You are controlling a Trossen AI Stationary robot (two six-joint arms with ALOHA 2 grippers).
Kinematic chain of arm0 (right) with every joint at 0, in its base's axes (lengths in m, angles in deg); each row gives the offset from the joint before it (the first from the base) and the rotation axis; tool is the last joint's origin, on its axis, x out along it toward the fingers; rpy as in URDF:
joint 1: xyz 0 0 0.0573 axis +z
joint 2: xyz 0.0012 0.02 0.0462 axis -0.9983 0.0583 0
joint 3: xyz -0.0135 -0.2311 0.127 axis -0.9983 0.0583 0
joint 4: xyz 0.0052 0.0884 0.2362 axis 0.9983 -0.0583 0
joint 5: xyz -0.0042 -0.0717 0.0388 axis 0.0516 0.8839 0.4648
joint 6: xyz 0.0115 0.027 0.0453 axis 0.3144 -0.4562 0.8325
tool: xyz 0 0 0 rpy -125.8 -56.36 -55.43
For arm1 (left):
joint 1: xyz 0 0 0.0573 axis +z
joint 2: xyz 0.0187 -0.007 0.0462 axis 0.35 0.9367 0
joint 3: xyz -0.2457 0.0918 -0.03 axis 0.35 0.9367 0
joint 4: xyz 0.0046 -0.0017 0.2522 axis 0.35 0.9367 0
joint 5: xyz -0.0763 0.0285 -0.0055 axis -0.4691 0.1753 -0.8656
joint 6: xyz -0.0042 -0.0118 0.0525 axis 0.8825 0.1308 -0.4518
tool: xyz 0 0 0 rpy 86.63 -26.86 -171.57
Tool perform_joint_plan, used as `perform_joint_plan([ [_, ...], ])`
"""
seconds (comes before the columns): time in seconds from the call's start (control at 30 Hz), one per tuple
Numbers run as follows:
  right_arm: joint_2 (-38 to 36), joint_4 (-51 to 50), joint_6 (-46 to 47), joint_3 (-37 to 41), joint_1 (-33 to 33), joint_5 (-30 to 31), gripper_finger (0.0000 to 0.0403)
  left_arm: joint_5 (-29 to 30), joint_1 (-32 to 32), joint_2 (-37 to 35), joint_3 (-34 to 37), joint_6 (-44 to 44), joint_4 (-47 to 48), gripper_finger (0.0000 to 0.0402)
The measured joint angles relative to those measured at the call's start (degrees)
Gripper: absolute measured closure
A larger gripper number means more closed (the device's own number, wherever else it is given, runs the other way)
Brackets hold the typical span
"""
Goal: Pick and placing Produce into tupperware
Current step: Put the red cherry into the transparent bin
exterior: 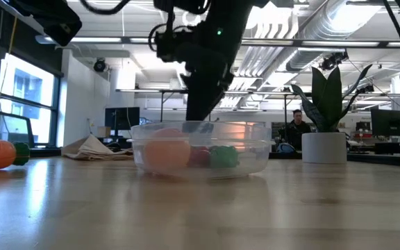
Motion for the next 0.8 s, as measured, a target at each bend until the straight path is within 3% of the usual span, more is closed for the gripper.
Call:
perform_joint_plan([
  [0.8,3.6,2.42,-1.04,-0.07,-0.15,-0.72,0.032,0.02,0.02,0.0,0.0,0.0,0.02,0.0396],
])
